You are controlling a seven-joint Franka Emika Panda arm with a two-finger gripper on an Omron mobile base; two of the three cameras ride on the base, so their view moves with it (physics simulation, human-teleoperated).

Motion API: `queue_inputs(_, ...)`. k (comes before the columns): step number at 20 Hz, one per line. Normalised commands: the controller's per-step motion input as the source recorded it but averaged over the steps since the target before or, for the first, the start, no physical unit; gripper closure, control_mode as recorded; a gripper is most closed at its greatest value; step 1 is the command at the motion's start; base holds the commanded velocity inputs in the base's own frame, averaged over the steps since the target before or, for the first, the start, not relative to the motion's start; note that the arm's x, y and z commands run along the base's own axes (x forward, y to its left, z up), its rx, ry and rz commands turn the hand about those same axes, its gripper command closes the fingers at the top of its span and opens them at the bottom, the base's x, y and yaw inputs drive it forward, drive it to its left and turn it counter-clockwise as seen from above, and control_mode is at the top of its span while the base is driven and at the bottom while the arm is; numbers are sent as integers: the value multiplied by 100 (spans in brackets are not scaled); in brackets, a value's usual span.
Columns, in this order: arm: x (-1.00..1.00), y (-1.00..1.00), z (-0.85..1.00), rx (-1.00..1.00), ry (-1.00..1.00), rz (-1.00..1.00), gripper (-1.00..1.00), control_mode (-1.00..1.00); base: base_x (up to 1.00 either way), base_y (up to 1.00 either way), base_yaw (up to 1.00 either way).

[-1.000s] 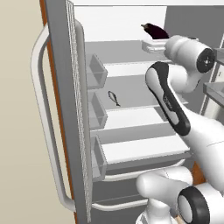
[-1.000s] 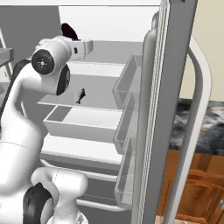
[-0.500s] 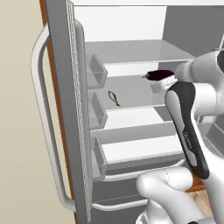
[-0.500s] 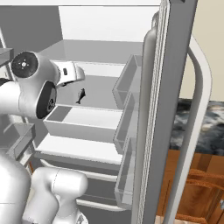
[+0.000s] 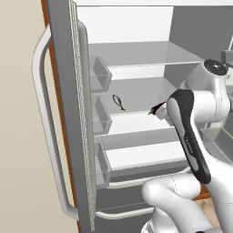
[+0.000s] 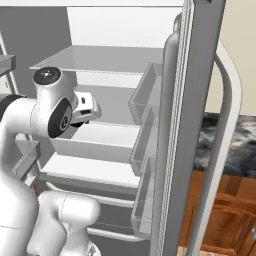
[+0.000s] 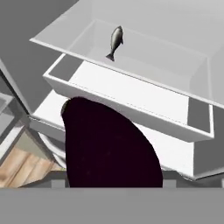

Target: Place the ketchup and mayonnaise from the counter to the top shelf of the fridge. If the existing items in the fridge are on the top shelf, move them to other shelves.

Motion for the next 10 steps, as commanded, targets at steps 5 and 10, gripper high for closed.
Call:
queue_inputs(5, 77, -5, -29, 12, 0, -6, 100, -100, 0, 0, 0)
queue_inputs(10, 73, -1, -8, 20, -7, -9, 100, -100, 0, 0, 0)
